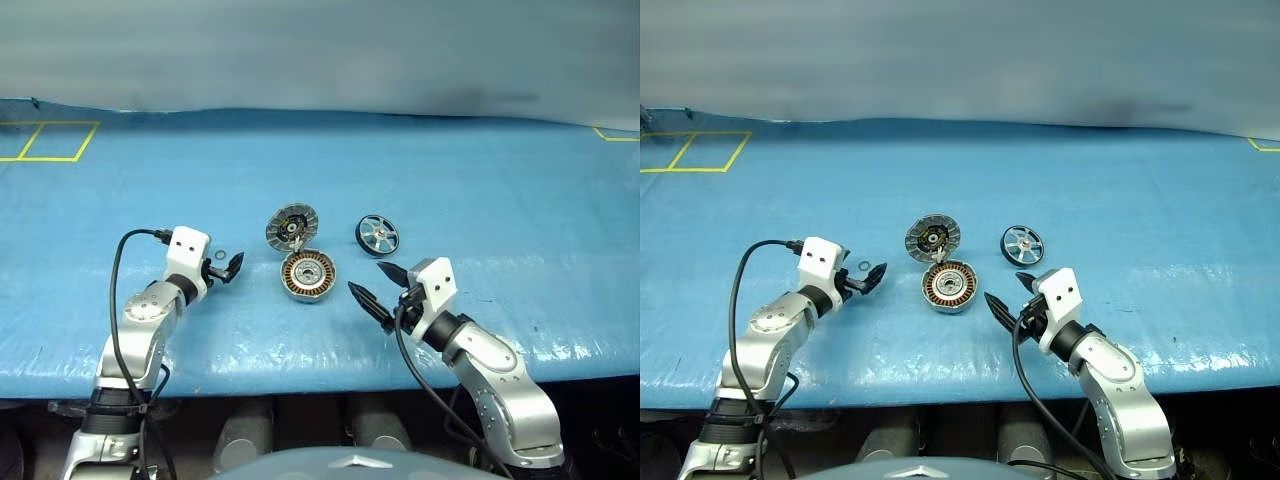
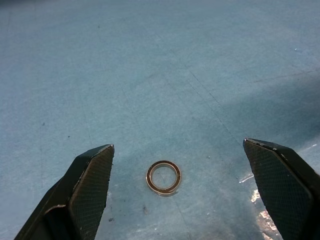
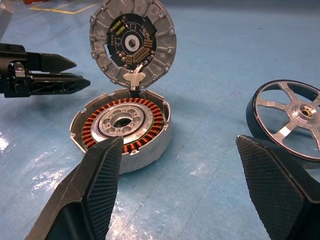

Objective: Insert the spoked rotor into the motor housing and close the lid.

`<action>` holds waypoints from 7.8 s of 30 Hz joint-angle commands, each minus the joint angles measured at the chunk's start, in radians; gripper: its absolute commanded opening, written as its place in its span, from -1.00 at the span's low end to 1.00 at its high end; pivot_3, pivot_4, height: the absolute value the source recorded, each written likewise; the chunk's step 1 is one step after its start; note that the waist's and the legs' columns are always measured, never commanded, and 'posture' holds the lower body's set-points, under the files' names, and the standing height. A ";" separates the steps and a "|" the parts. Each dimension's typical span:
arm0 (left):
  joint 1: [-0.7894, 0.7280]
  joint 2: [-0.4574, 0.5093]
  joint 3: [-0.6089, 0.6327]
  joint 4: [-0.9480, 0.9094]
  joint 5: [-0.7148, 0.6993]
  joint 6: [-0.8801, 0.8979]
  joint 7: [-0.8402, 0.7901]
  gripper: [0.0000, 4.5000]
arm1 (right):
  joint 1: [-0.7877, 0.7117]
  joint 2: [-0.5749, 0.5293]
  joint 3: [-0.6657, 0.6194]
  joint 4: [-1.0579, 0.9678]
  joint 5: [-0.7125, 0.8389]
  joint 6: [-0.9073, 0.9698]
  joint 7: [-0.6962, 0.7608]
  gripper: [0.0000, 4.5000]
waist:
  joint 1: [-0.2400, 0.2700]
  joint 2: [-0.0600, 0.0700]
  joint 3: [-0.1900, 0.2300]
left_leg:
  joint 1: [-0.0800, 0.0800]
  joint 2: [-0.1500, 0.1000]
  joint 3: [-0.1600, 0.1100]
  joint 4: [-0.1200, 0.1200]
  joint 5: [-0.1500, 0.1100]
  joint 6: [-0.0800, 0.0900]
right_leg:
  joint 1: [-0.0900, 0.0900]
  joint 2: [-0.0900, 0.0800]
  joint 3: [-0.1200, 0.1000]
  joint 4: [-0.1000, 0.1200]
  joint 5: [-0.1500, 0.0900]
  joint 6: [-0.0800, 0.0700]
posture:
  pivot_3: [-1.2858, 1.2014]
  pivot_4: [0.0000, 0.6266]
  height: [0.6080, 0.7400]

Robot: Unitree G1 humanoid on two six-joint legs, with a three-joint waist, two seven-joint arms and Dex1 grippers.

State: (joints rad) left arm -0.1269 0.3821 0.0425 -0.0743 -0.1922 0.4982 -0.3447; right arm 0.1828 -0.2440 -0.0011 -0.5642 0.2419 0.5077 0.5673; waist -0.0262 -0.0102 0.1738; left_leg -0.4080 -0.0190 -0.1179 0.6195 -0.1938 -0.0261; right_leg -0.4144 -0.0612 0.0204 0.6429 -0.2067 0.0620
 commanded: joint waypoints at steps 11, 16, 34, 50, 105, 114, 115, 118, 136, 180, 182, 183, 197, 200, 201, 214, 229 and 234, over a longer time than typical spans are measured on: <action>-0.067 -0.037 -0.041 0.135 0.057 -0.015 0.007 0.92 | 0.029 -0.023 0.002 -0.037 0.045 -0.039 -0.050 0.70 | 0.006 0.001 -0.001 | 0.001 0.000 0.000 0.001 0.000 0.000 | 0.002 0.000 0.000 0.000 0.000 0.000 | 0.03 -0.52 1.00; -0.029 -0.016 -0.031 0.095 0.056 0.015 0.006 0.33 | 0.036 -0.028 -0.010 -0.045 0.055 -0.037 -0.070 0.71 | 0.002 0.001 -0.002 | 0.002 0.000 0.000 0.001 0.000 0.000 | 0.003 0.000 0.000 0.000 0.000 0.000 | 0.03 -0.52 1.00; 0.108 0.055 -0.073 -0.271 -0.013 0.169 -0.099 -0.71 | 0.049 -0.055 -0.012 -0.067 0.103 -0.010 -0.097 0.71 | 0.002 0.002 -0.003 | 0.001 0.001 0.001 0.000 0.000 0.000 | 0.001 0.000 0.000 0.000 0.000 -0.001 | 0.03 -0.52 1.00; -0.147 0.089 -0.290 -0.268 -0.084 0.174 -0.352 -0.71 | 0.086 -0.102 0.066 -0.029 0.093 -0.122 -0.027 0.71 | 0.000 0.001 -0.002 | -0.002 0.001 0.001 0.001 0.000 0.000 | -0.001 0.000 0.000 -0.001 0.000 -0.001 | 0.03 -0.52 1.00; -0.238 0.025 -0.362 -0.091 0.049 0.067 -0.396 0.92 | 0.082 -0.117 0.122 0.101 0.062 -0.200 -0.024 0.71 | 0.003 0.001 -0.001 | -0.002 0.001 0.000 0.004 0.000 0.000 | 0.000 0.000 0.000 0.000 0.000 0.000 | 0.03 -0.52 1.00; -0.187 0.020 -0.257 -0.224 -0.086 0.108 -0.421 0.40 | 0.042 -0.118 0.121 0.066 0.073 -0.161 -0.041 0.71 | 0.000 0.001 -0.002 | -0.002 0.001 0.000 0.004 0.000 0.000 | 0.000 0.000 0.000 0.001 0.000 0.000 | 0.03 -0.52 1.00; -0.174 0.022 -0.247 -0.241 -0.100 0.112 -0.420 0.25 | 0.030 -0.114 0.122 0.054 0.067 -0.146 -0.058 0.71 | 0.000 0.001 -0.002 | -0.002 0.001 0.000 0.004 0.000 0.000 | 0.000 0.001 0.000 0.001 0.000 0.000 | 0.03 -0.52 1.00; -0.136 0.039 -0.229 -0.282 -0.126 0.115 -0.427 -0.20 | -0.005 -0.100 0.118 0.017 0.068 -0.076 -0.111 0.71 | 0.001 0.001 -0.002 | -0.001 0.001 0.000 0.004 0.000 0.000 | 0.001 0.001 0.000 0.001 0.000 0.000 | 0.03 -0.52 1.00; 0.221 0.044 -0.131 -0.366 -0.064 -0.172 -0.278 -1.00 | -0.388 -0.107 0.323 -0.045 -0.038 0.383 -0.237 -0.98 | 0.002 0.001 -0.002 | -0.002 0.001 0.000 0.005 0.000 0.000 | 0.000 0.000 0.000 0.001 0.000 0.000 | 0.03 -0.52 1.00; 0.325 0.031 -0.132 -0.239 -0.052 -0.340 -0.289 -1.00 | -0.687 -0.128 0.544 0.189 -0.079 0.555 -0.093 -0.98 | -0.011 0.001 -0.002 | -0.002 0.001 0.000 0.003 0.000 0.001 | -0.001 0.000 -0.001 0.000 0.000 0.000 | 0.03 -0.52 1.00; 0.326 0.030 -0.132 -0.234 -0.050 -0.346 -0.290 -1.00 | -0.693 -0.123 0.548 0.201 -0.083 0.547 -0.088 -0.98 | -0.011 0.001 -0.002 | -0.002 0.001 0.000 0.003 -0.001 0.000 | -0.001 0.000 -0.001 0.000 0.000 0.000 | 0.03 -0.52 1.00; 0.329 0.030 -0.132 -0.235 -0.050 -0.349 -0.290 -1.00 | -0.696 -0.121 0.549 0.209 -0.085 0.541 -0.086 -0.98 | -0.011 0.001 -0.002 | -0.002 0.001 0.000 0.003 -0.001 0.000 | -0.001 0.000 -0.001 0.000 0.000 0.000 | 0.03 -0.52 1.00; 0.331 0.029 -0.140 -0.253 -0.050 -0.341 -0.285 -1.00 | -0.716 -0.150 0.544 0.245 -0.105 0.518 -0.044 -0.98 | -0.011 0.001 -0.002 | -0.002 0.001 0.000 0.002 -0.001 0.000 | -0.001 0.000 -0.001 0.000 0.000 0.000 | 0.03 -0.52 1.00; 0.328 0.029 -0.143 -0.257 -0.051 -0.334 -0.284 -1.00 | -0.718 -0.156 0.541 0.247 -0.107 0.520 -0.034 -0.98 | -0.011 0.001 -0.002 | -0.002 0.001 0.000 0.003 -0.001 0.000 | -0.001 0.000 -0.001 0.000 0.000 0.000 | 0.03 -0.52 1.00; 0.327 0.029 -0.143 -0.258 -0.051 -0.332 -0.284 -1.00 | -0.719 -0.156 0.540 0.248 -0.108 0.520 -0.032 -0.98 | -0.011 0.001 -0.002 | -0.002 0.001 0.000 0.003 -0.001 0.000 | -0.001 0.000 -0.001 0.000 0.000 0.000 | 0.03 -0.52 1.00; 0.326 0.025 -0.151 -0.253 -0.054 -0.328 -0.285 -1.00 | -0.725 -0.143 0.531 0.273 -0.129 0.506 -0.032 -0.98 | -0.011 0.001 -0.002 | -0.002 0.001 0.000 0.002 -0.001 0.000 | -0.001 0.000 -0.001 0.000 0.000 0.000 | 0.03 -0.52 1.00; 0.327 0.023 -0.147 -0.245 -0.057 -0.335 -0.296 -1.00 | -0.717 -0.115 0.391 0.149 -0.030 0.530 -0.004 -0.98 | -0.011 0.002 -0.001 | -0.004 0.001 0.000 0.001 -0.001 0.000 | -0.003 0.000 -0.001 -0.001 0.000 0.000 | 0.03 -0.52 1.00; 0.320 0.030 -0.151 -0.244 -0.058 -0.333 -0.310 -1.00 | -0.688 -0.138 0.300 0.067 0.027 0.555 0.005 -0.98 | -0.010 0.002 -0.001 | -0.004 0.001 0.000 0.000 -0.001 0.000 | -0.003 0.000 -0.001 -0.001 0.000 0.000 | 0.03 -0.52 1.00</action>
State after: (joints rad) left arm 0.1999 0.4044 -0.1076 -0.3071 -0.2435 0.1736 -0.6448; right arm -0.5093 -0.3711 0.3435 -0.4424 0.2438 1.0550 0.5644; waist -0.0361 -0.0087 0.1723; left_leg -0.4118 -0.0179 -0.1179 0.6197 -0.1944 -0.0257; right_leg -0.4177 -0.0609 0.0191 0.6420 -0.2068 0.0615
